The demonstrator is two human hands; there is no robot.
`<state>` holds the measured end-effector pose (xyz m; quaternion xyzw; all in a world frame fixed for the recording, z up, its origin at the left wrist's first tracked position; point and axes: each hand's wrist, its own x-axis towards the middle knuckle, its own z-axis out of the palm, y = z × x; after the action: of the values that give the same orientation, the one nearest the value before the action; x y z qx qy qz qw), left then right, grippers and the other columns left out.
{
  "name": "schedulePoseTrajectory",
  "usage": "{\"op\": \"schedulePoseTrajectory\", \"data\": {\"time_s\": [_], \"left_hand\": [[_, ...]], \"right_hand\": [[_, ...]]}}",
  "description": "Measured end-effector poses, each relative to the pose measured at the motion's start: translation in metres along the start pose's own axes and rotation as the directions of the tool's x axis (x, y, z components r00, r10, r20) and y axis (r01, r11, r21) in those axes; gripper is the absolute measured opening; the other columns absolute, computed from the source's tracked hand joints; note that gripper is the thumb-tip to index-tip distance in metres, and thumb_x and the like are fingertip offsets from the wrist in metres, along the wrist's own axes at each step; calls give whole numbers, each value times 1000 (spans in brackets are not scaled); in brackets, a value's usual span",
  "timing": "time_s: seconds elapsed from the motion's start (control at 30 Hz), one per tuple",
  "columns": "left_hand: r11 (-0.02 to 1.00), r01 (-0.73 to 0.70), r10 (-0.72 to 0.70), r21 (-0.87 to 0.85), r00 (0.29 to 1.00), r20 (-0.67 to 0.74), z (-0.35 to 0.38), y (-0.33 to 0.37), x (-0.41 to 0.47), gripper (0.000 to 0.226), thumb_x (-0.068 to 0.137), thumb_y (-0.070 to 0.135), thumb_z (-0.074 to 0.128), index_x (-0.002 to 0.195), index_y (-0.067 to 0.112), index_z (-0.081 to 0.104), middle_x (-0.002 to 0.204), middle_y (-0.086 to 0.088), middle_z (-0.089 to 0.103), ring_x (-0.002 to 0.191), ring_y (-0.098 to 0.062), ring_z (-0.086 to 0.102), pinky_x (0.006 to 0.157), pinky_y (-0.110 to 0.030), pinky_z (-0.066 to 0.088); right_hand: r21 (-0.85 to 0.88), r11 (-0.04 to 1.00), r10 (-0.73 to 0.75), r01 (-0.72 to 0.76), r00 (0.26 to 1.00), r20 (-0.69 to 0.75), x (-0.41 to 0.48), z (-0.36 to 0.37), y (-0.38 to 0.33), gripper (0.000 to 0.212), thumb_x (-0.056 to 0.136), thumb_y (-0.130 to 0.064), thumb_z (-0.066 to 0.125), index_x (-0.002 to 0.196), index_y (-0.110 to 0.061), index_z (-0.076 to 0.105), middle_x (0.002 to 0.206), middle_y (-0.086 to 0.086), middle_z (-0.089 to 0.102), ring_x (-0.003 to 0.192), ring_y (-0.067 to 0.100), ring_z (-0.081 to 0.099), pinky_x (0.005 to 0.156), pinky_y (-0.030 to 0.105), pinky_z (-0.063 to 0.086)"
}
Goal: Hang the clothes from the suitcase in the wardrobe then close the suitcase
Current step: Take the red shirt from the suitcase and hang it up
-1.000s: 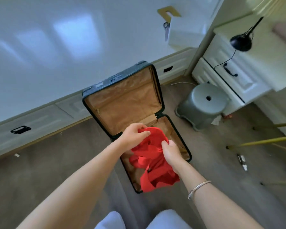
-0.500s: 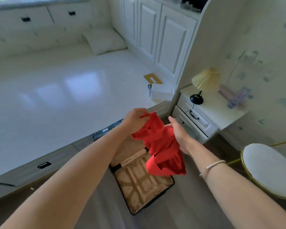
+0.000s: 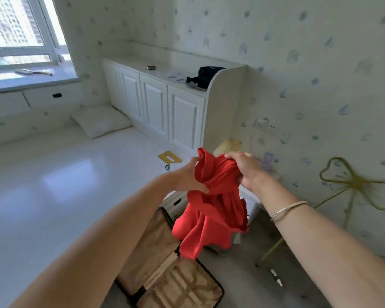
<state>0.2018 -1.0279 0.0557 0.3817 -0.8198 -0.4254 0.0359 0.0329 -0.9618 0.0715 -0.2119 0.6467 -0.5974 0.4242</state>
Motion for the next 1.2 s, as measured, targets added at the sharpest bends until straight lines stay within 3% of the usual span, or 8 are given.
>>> {"op": "schedulePoseTrajectory", "data": {"time_s": [0.17, 0.27, 0.37, 0.57, 0.8, 0.97, 1.1, 1.2], "left_hand": [[993, -113, 116, -26, 985, 129, -21, 21, 4, 72, 80, -3, 61, 143, 17, 34, 109, -2, 55, 82, -14, 54, 70, -23, 50], [984, -134, 150, -119, 978, 145, -22, 35, 10, 60, 86, -2, 53, 140, 18, 38, 117, -8, 52, 94, -23, 57, 83, -40, 55], [980, -124, 138, -157, 987, 82, -15, 52, 14, 45, 92, 5, 46, 136, 12, 42, 106, -13, 56, 80, -22, 58, 64, -30, 57], [908, -198, 299, -369, 924, 239, 28, 119, -16, 18, 93, 14, 40, 84, 18, 54, 72, -2, 48, 66, -15, 50, 69, -30, 50], [825, -377, 558, -420, 661, 502, 113, 212, -83, 35, 76, 44, 73, 92, 15, 68, 94, -6, 72, 82, -19, 68, 82, -32, 52], [758, -383, 652, -528, 448, 612, 180, 274, -166, 24, 91, 33, 62, 98, 11, 69, 97, -8, 71, 85, -18, 68, 84, -28, 56], [719, -395, 695, -572, 381, 610, 230, 319, -231, 21, 93, 28, 60, 104, 12, 68, 98, -7, 70, 81, -16, 67, 75, -25, 57], [724, -306, 689, -618, 352, 633, 272, 348, -278, 21, 93, 25, 60, 104, 8, 66, 96, -11, 68, 81, -21, 65, 76, -29, 57]], "right_hand": [[51, 988, -129, 146, 960, -248, -22, -26, -27, 49, 66, -10, 71, 112, -2, 58, 82, 14, 62, 67, 24, 61, 57, 28, 50], [66, 975, -173, 213, 909, -380, -53, -42, -34, 29, 75, -7, 69, 102, -6, 59, 76, 10, 61, 61, 20, 58, 44, 20, 45], [52, 960, -214, 275, 842, -496, -85, -60, -37, 15, 82, -8, 67, 79, -15, 54, 64, 3, 55, 49, 14, 51, 34, 15, 33], [20, 952, -210, 305, 698, -684, -173, -110, -28, 18, 89, -14, 61, 76, -18, 49, 58, 0, 44, 28, 3, 38, 33, 14, 29], [43, 954, -124, 297, 518, -847, -297, -170, -4, 10, 94, -17, 54, 84, -16, 55, 67, 2, 52, 56, 12, 50, 52, 24, 42], [117, 931, -18, 345, 365, -931, -405, -210, 16, 19, 96, -17, 51, 77, -17, 55, 71, 3, 55, 62, 15, 53, 60, 27, 44], [129, 946, 19, 296, 349, -937, -486, -235, 34, 13, 96, -20, 47, 90, -17, 58, 90, 3, 58, 84, 16, 55, 79, 29, 44], [96, 940, -9, 326, 307, -952, -540, -252, 43, 13, 94, -25, 52, 105, -19, 54, 103, 3, 55, 93, 20, 56, 74, 29, 47]]}}
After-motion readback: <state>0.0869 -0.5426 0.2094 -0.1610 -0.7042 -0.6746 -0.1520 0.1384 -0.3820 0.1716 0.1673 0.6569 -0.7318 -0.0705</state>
